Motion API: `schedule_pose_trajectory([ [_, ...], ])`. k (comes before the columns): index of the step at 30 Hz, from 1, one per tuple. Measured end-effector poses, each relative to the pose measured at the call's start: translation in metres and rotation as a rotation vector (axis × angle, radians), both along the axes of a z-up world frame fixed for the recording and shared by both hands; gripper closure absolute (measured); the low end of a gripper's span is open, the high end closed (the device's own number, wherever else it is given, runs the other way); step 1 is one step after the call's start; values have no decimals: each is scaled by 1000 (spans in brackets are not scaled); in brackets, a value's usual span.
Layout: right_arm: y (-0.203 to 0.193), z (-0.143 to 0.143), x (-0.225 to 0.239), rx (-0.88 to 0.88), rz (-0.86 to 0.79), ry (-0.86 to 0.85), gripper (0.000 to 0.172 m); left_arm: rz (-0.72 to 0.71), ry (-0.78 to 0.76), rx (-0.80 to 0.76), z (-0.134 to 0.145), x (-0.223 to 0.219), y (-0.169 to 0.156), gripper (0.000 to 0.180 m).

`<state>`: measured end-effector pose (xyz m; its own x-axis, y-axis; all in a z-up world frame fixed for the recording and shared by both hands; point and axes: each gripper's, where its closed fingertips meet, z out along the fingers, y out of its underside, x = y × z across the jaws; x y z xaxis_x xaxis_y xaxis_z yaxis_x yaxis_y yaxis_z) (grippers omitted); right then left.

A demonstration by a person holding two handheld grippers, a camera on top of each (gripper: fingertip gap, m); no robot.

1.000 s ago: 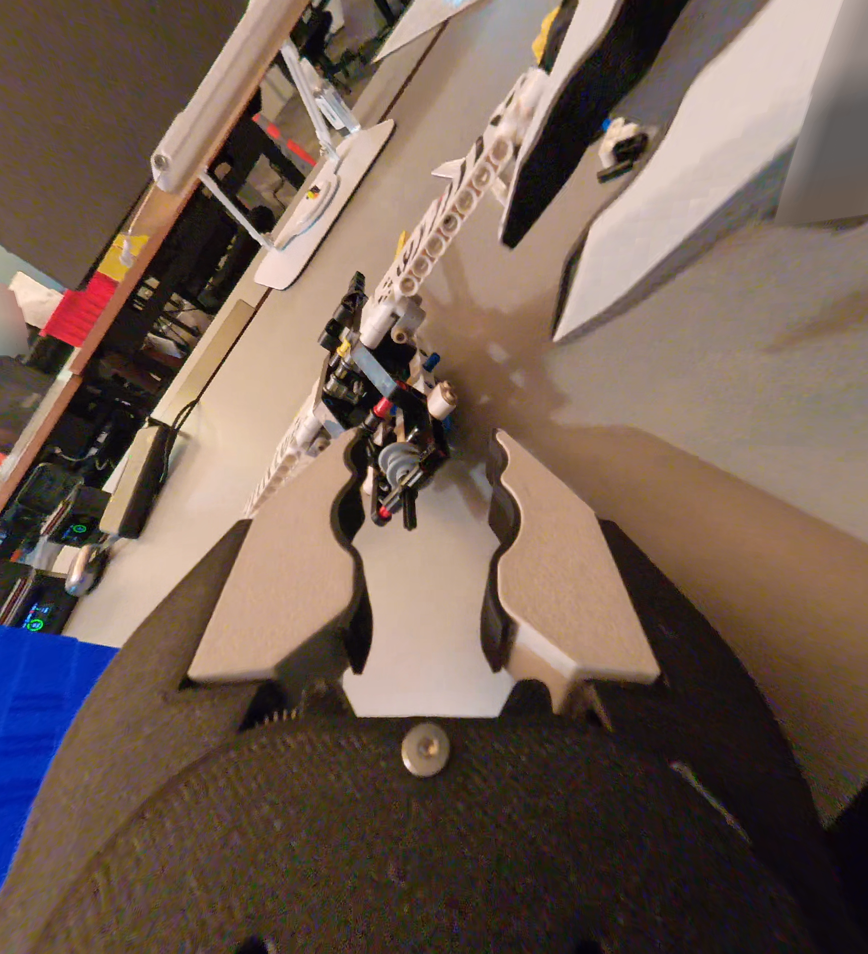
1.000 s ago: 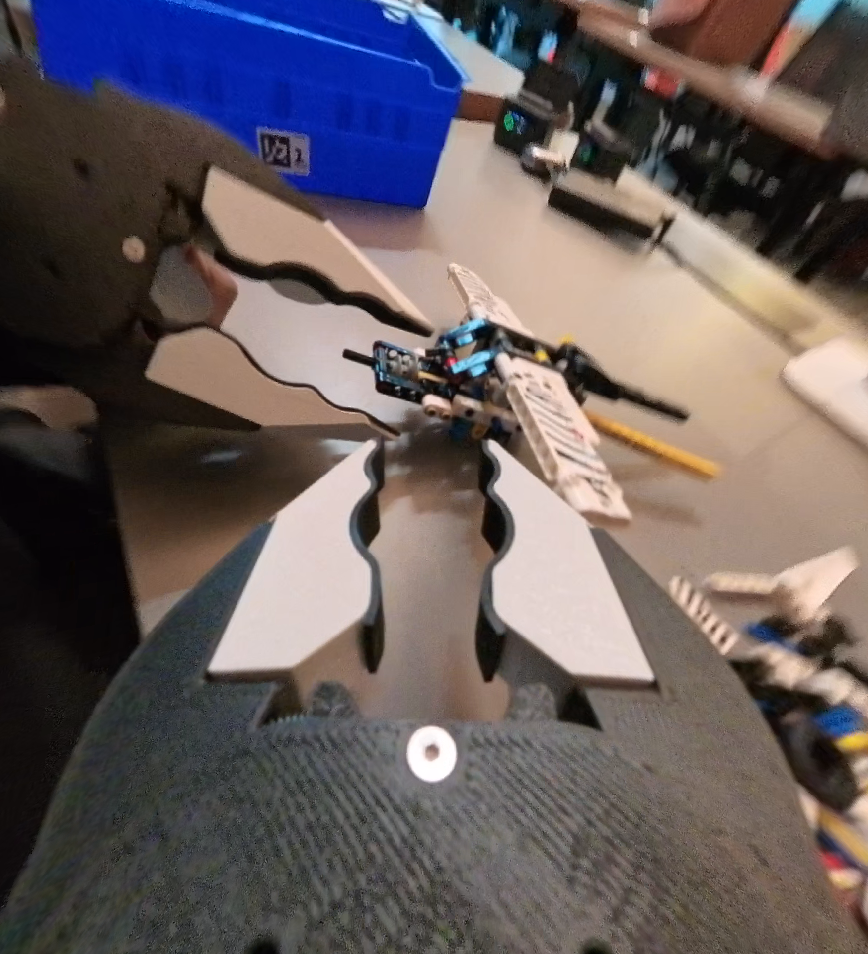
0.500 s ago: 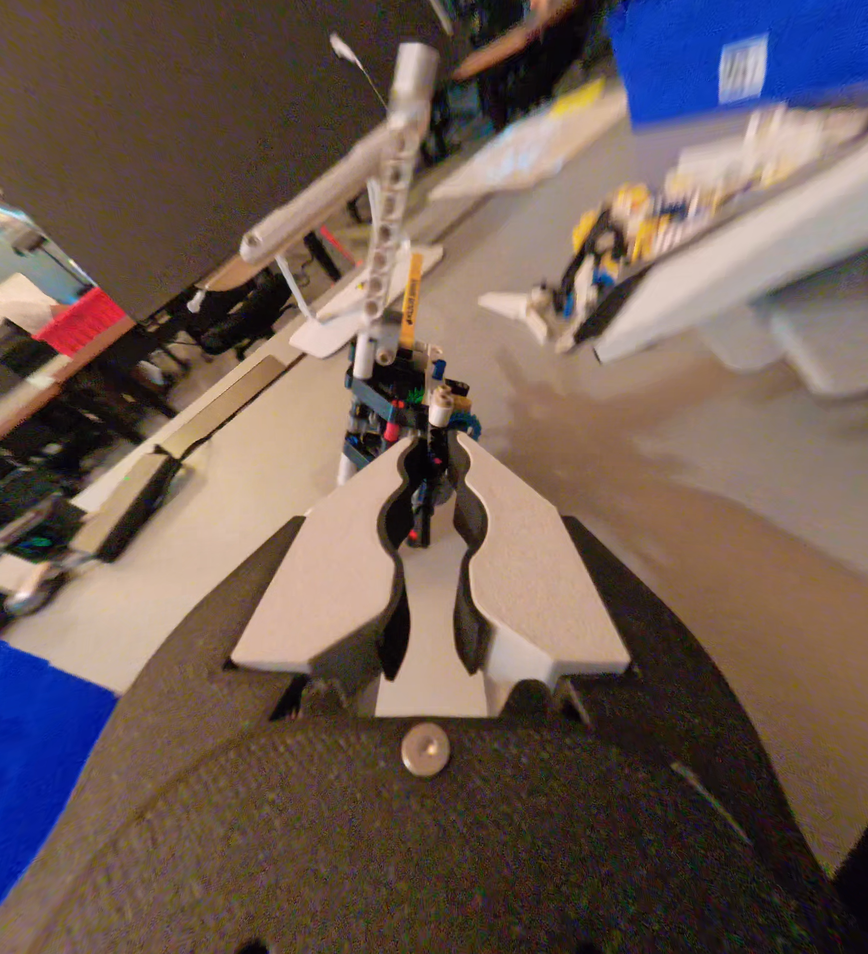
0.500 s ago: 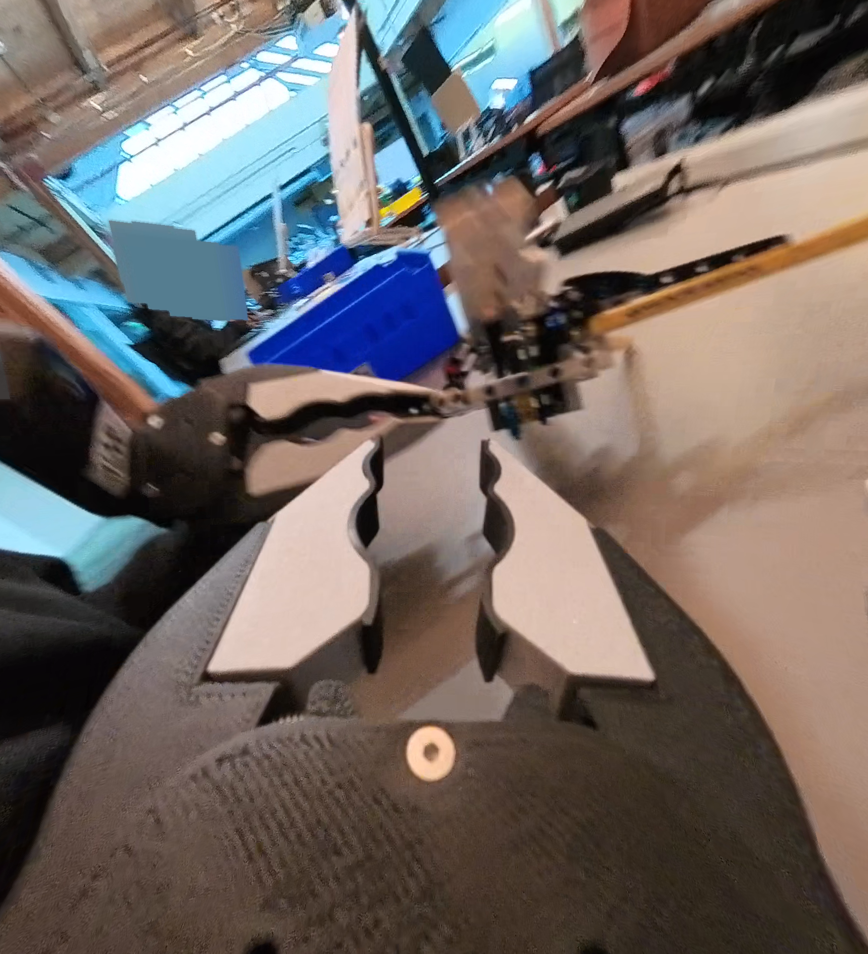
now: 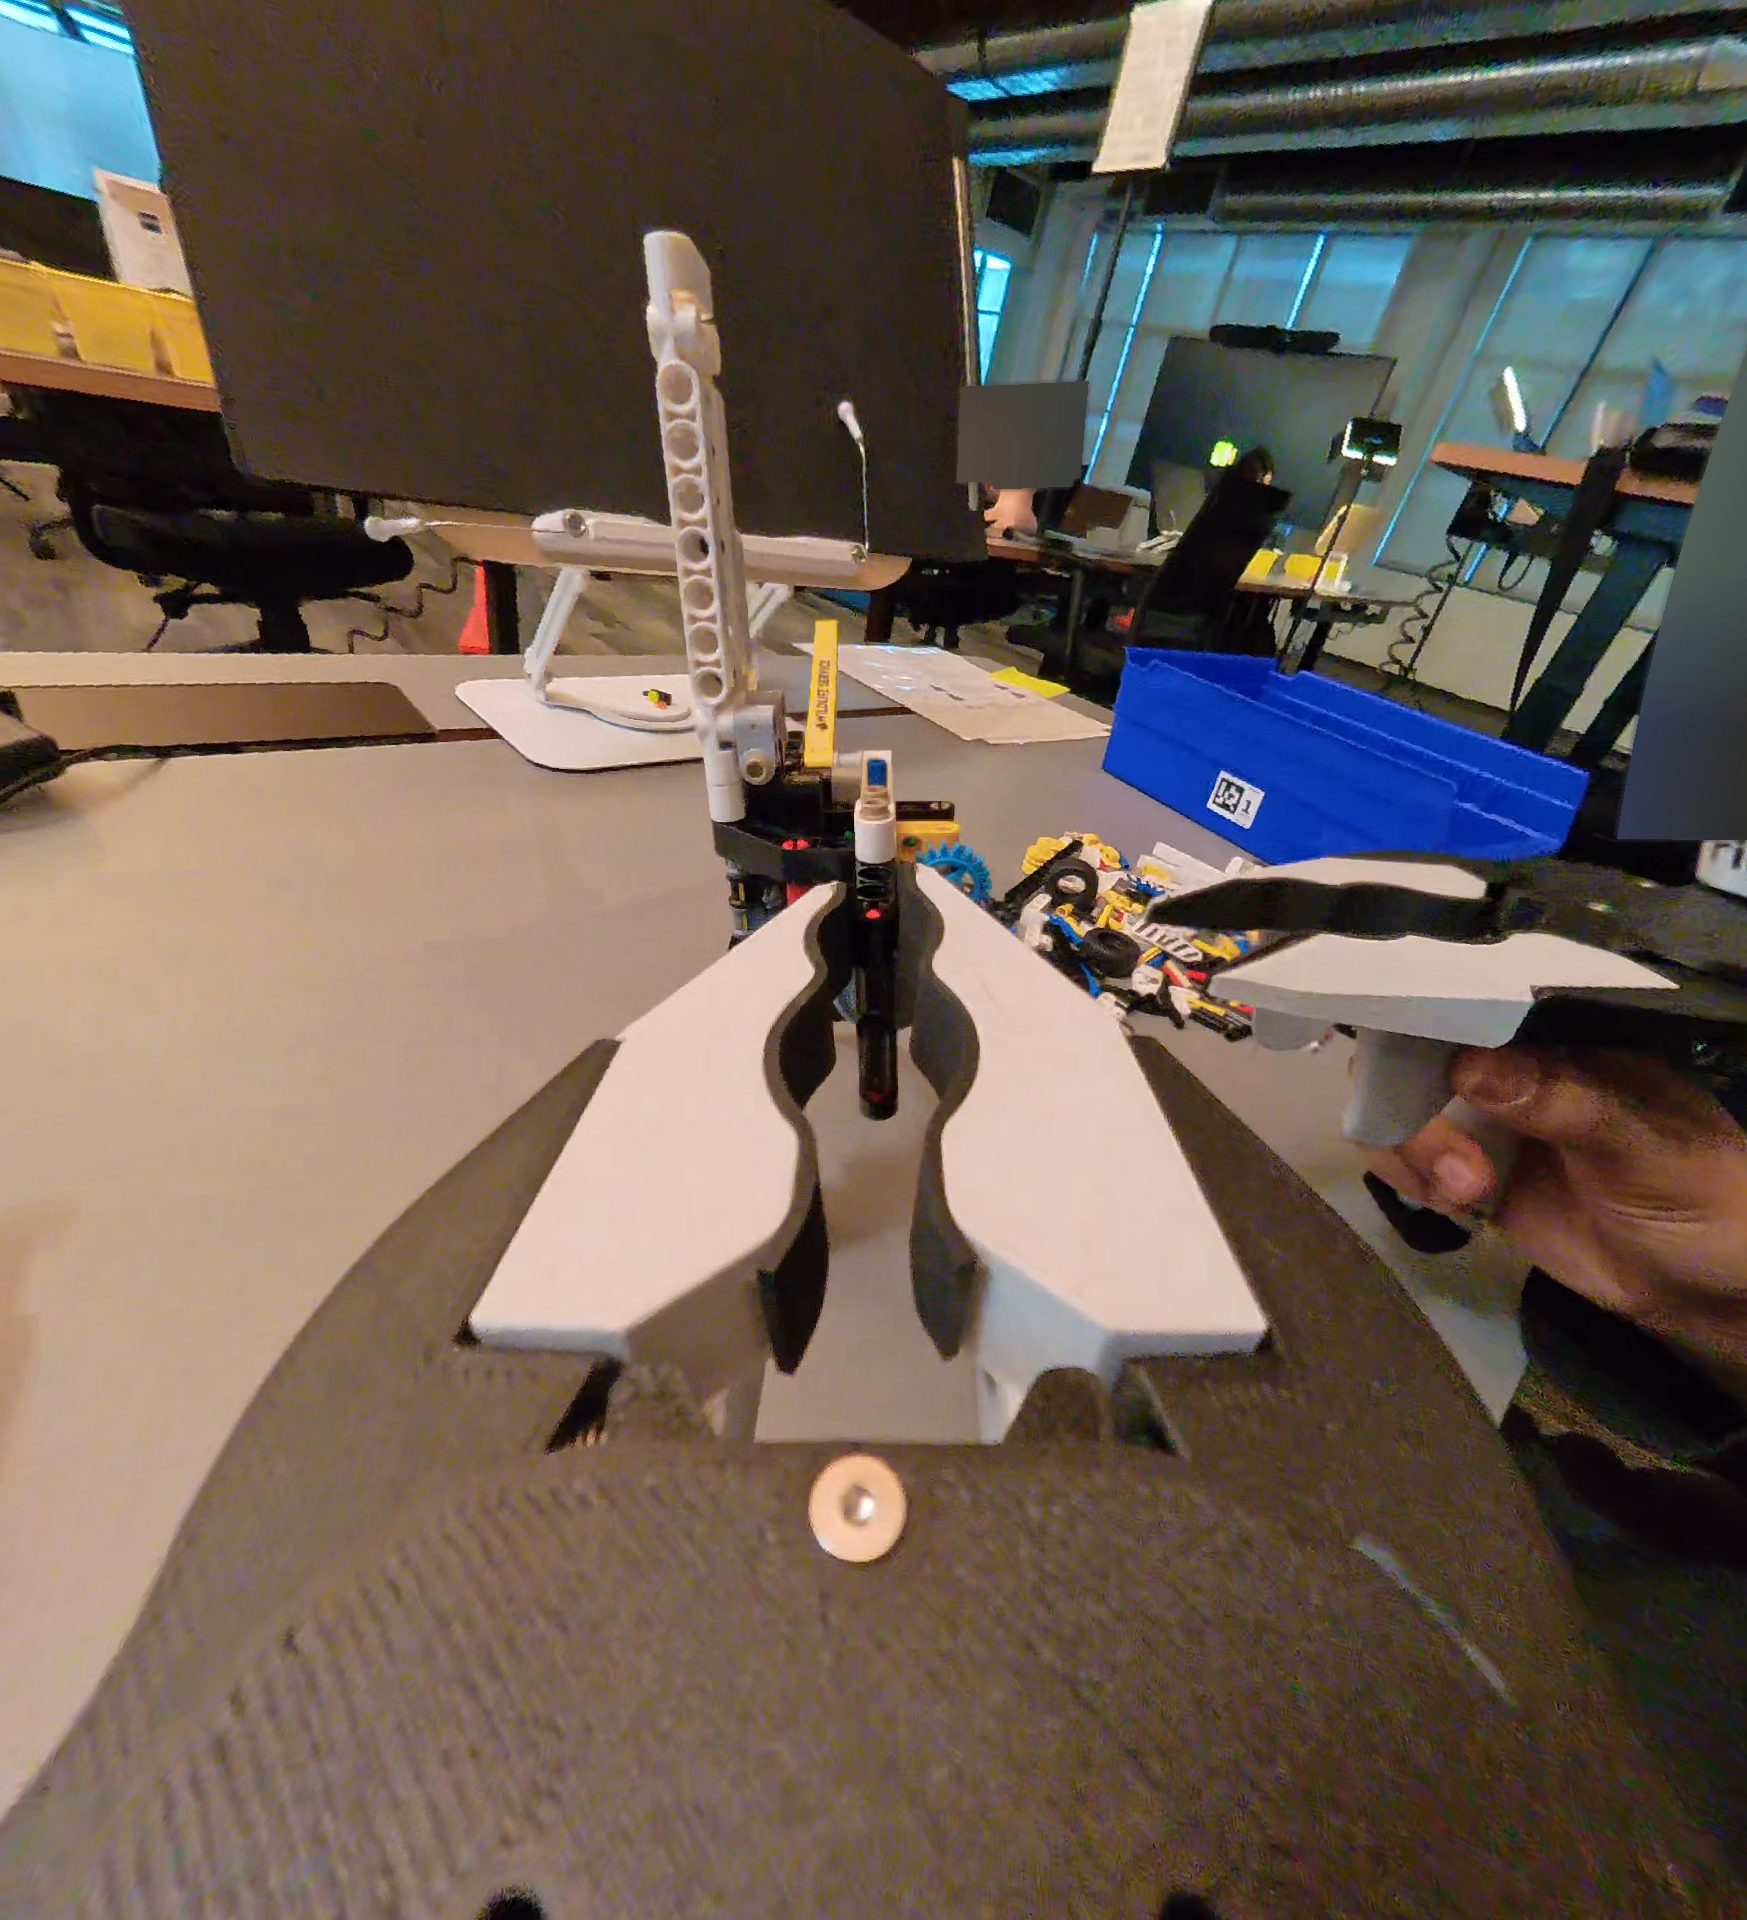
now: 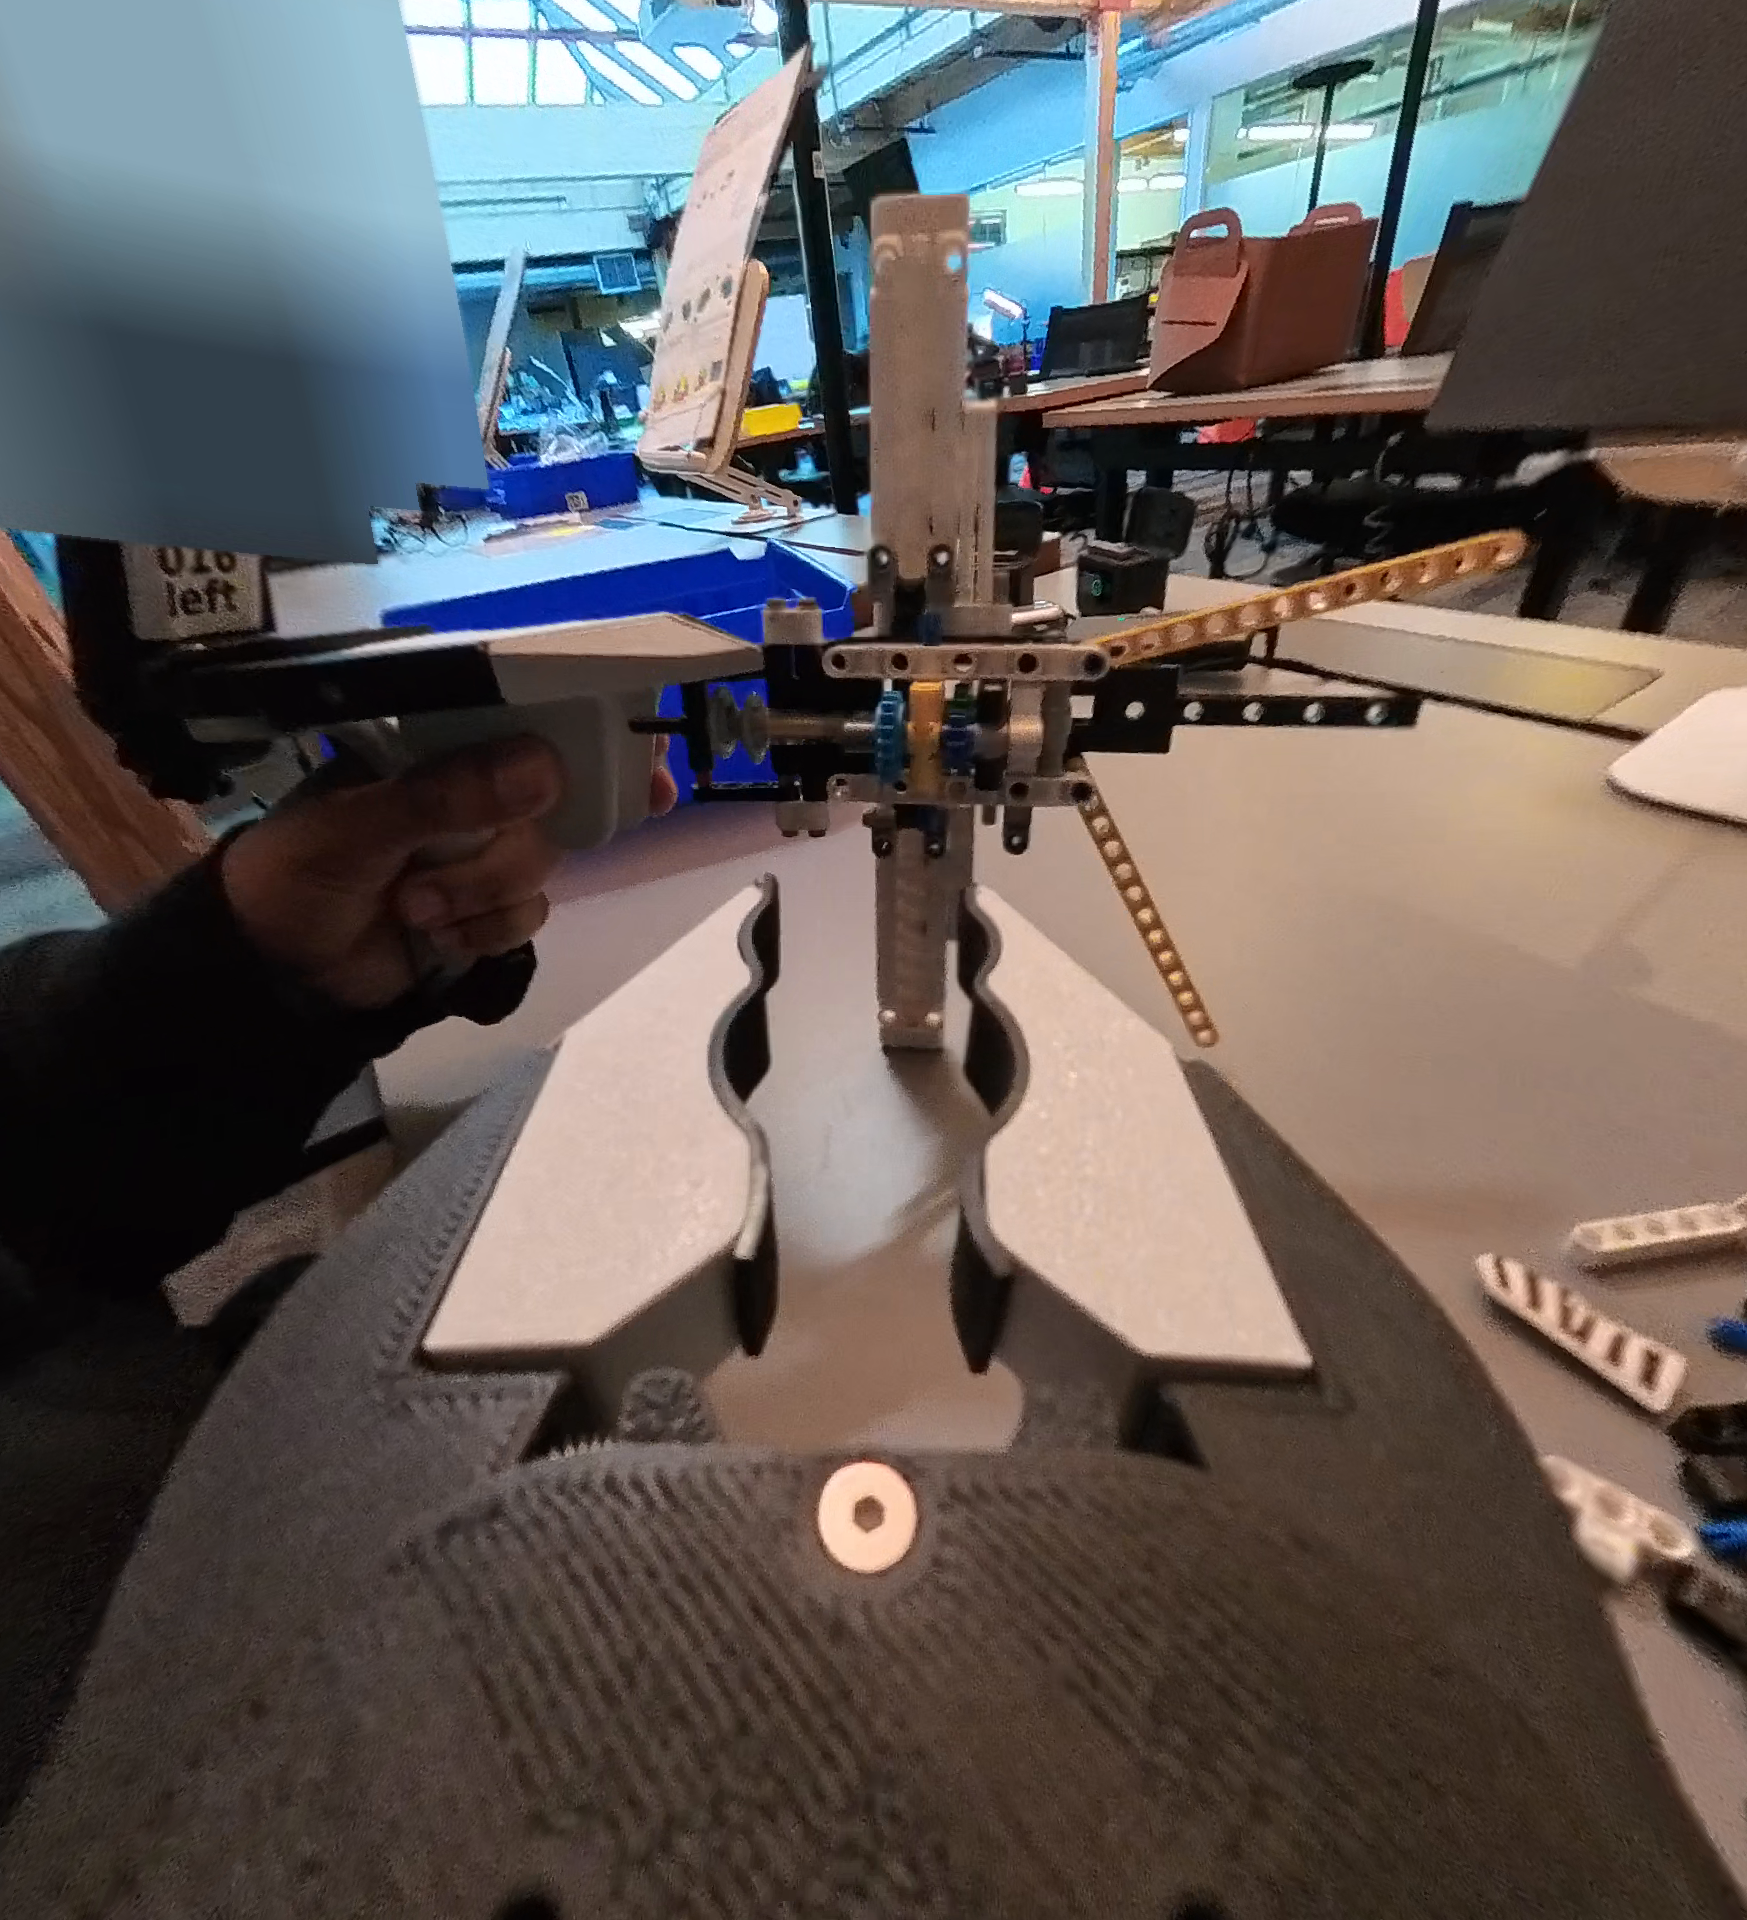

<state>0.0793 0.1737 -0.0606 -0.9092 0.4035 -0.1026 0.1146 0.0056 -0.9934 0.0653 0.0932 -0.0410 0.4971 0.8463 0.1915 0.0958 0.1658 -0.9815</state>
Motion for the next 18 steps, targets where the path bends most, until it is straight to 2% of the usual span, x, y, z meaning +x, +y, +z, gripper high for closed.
schedule_pose_trajectory([
  [8,-28,16,-13,138,-88,319,153,-9,12,9,0,3,4,175],
  [13,-48,9,-25,154,-34,290,153,-13,46,53,0,4,1,175],
  [16,-55,9,-26,144,15,281,167,-11,61,90,0,3,-4,175],
  [18,-59,10,-28,143,35,259,167,-13,71,120,1,3,-7,174],
])
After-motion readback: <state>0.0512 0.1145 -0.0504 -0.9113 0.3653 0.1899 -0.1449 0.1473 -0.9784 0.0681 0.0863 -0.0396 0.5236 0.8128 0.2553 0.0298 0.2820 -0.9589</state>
